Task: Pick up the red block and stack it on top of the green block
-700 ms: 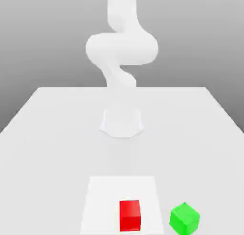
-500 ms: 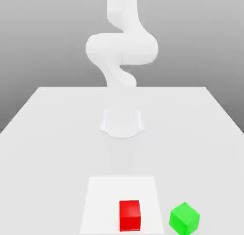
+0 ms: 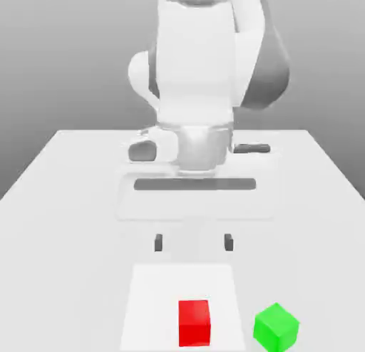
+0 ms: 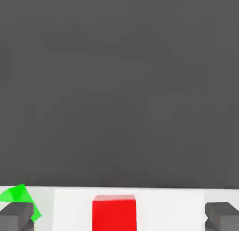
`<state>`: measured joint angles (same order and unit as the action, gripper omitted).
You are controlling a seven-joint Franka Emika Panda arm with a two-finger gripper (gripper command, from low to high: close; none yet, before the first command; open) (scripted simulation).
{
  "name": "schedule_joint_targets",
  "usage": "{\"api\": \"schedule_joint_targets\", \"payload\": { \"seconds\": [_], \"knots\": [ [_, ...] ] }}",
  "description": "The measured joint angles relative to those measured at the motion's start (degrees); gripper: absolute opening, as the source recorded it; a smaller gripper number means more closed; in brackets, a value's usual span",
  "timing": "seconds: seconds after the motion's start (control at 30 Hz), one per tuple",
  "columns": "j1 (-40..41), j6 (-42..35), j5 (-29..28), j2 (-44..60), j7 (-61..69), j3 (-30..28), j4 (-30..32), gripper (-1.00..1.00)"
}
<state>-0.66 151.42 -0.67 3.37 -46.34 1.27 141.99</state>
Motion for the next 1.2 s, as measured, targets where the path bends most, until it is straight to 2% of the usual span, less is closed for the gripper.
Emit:
{"api": "schedule_joint_targets", "payload": {
  "seconds": [0.27,0.3,0.53,0.7,1.13,1.2],
  "knots": [
    [-0.4,10.7,-0.4,16.6,-0.3,-0.2,0.1,0.00],
    [-0.4,11.7,-0.5,17.8,-0.4,-0.3,0.0,-1.00],
    [-0.4,11.6,-0.6,17.7,-0.5,-0.2,0.0,-1.00],
    [-0.3,4.0,0.0,8.8,-0.2,0.1,1.3,-1.00],
    [-10.1,-3.4,-0.8,5.6,-26.8,4.8,-2.9,-1.00],
    [-10.9,-1.4,-1.6,8.0,-28.9,4.8,-3.3,-1.00]
  ]
}}
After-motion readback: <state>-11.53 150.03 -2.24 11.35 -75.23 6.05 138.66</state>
